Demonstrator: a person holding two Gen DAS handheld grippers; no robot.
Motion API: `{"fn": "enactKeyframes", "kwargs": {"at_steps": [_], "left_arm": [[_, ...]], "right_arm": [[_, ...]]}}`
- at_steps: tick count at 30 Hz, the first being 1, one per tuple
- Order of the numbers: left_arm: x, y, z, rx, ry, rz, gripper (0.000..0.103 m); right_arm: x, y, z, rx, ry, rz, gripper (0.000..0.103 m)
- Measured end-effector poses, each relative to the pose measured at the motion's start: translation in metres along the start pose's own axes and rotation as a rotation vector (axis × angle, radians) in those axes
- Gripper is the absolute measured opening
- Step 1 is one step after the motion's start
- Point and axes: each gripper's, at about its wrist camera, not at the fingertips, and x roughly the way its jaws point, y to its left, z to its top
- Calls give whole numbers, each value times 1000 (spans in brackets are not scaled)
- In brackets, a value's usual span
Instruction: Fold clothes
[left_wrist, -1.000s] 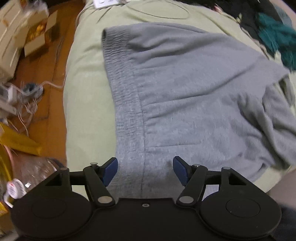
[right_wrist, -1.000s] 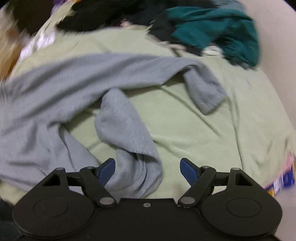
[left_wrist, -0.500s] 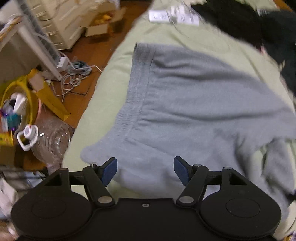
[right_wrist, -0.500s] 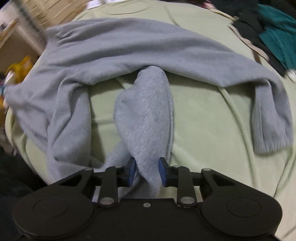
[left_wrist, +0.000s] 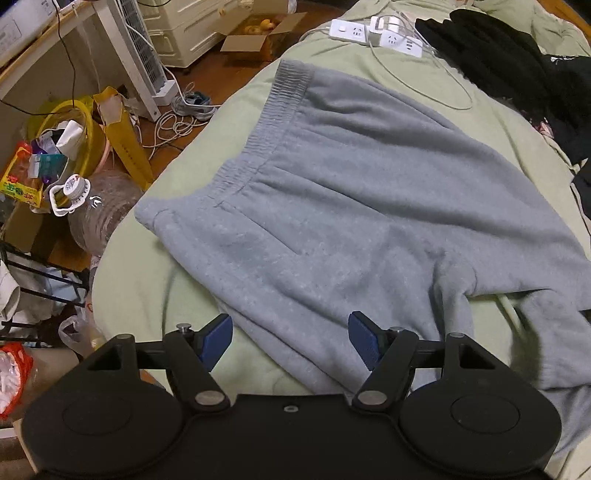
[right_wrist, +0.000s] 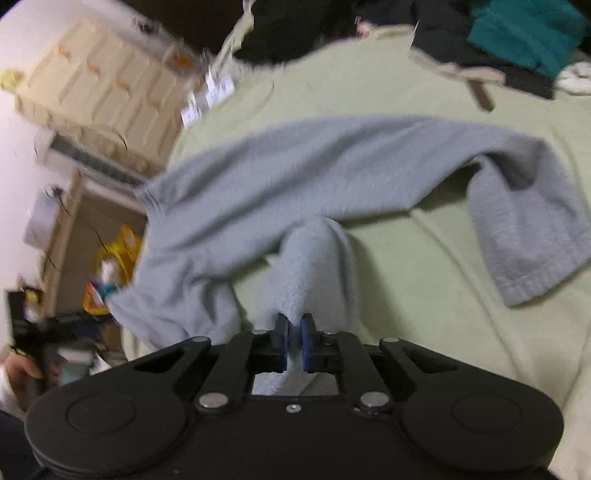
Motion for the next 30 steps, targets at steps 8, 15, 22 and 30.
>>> {"fn": "enactKeyframes", "kwargs": {"at_steps": [8, 15, 22, 30], "left_arm": [[14, -21, 5, -1, 12, -43, 74], [18, -43, 6, 73, 23, -82, 74], [18, -40, 4, 105, 56, -71, 74], [35, -20, 3, 28, 121, -79, 76]], "right_arm": [[-77, -17, -47, 208, -104, -46, 6], [-65, -47, -59, 357, -187, -145, 6], [-27, -85, -31, 396, -205, -213, 13], [-53, -115, -48, 514, -271, -220, 53]]}}
